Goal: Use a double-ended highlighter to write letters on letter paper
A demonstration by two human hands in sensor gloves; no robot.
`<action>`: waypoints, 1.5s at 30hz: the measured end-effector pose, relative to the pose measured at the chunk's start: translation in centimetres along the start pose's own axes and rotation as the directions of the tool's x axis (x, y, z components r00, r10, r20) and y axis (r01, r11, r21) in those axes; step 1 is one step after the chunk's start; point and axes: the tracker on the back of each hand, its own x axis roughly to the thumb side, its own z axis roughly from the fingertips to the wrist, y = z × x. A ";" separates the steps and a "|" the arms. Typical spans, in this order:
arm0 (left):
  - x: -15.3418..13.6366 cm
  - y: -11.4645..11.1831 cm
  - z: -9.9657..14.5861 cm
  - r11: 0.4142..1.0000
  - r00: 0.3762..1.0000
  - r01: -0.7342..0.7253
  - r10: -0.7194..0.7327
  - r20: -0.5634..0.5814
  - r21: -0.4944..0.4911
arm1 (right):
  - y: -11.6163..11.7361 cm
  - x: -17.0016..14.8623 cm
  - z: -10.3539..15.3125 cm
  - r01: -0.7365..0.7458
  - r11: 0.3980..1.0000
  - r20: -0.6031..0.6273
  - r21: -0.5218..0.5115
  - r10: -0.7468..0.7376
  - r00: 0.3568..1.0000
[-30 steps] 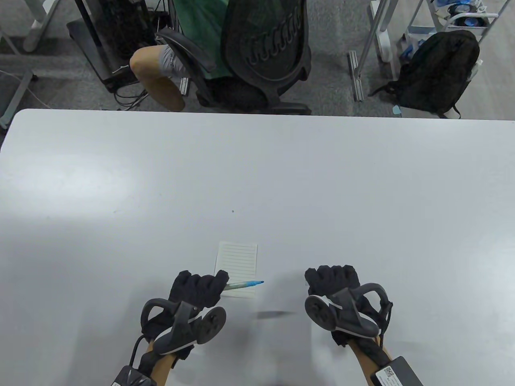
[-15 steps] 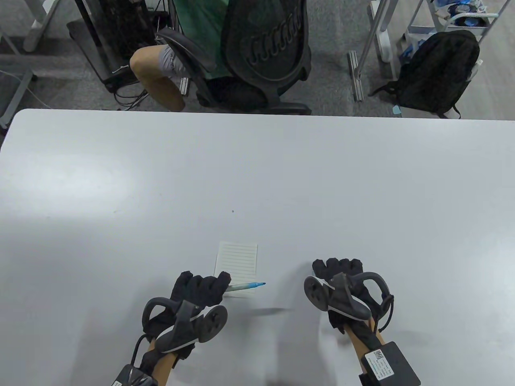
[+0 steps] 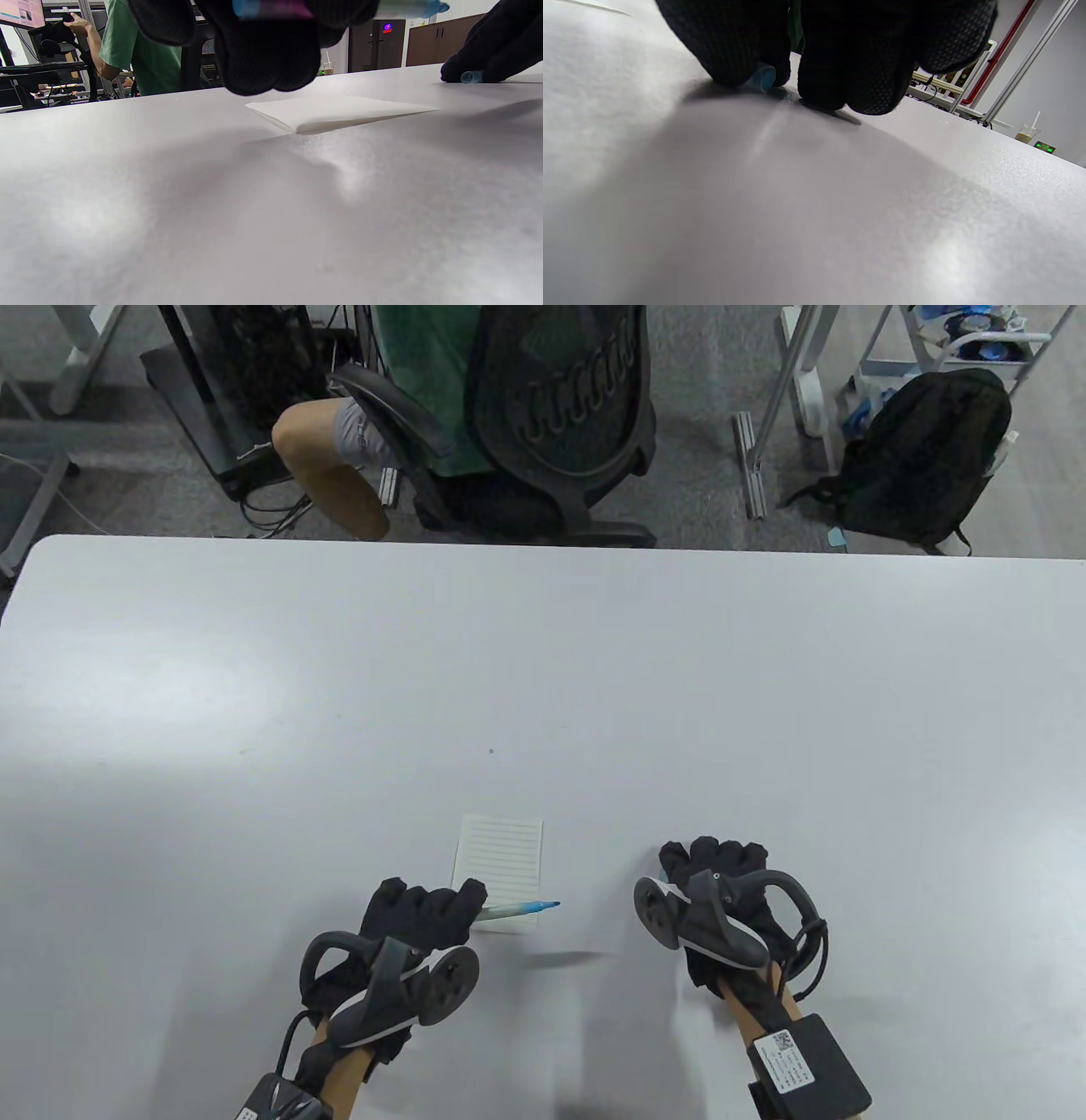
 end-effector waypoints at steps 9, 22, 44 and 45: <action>-0.2 -0.2 -0.1 1.000 1.000 -0.005 0.005 -0.010 -0.009 | 0.2 -0.8 0.4 0.072 0.997 0.001 -0.024 -0.072 0.997; -0.3 -0.3 -0.2 1.000 1.000 0.001 -0.002 -0.018 -0.013 | -3.1 0.1 3.8 0.152 0.977 0.066 -0.150 -0.144 0.987; 1.2 0.1 -0.4 1.000 0.999 -0.011 0.012 -0.030 0.011 | -4.9 2.7 5.5 0.270 0.940 0.157 -0.207 -0.240 0.958; 1.4 0.2 -0.5 1.000 1.000 -0.001 0.002 -0.031 0.019 | -5.0 2.9 5.6 0.292 0.933 0.161 -0.211 -0.262 0.952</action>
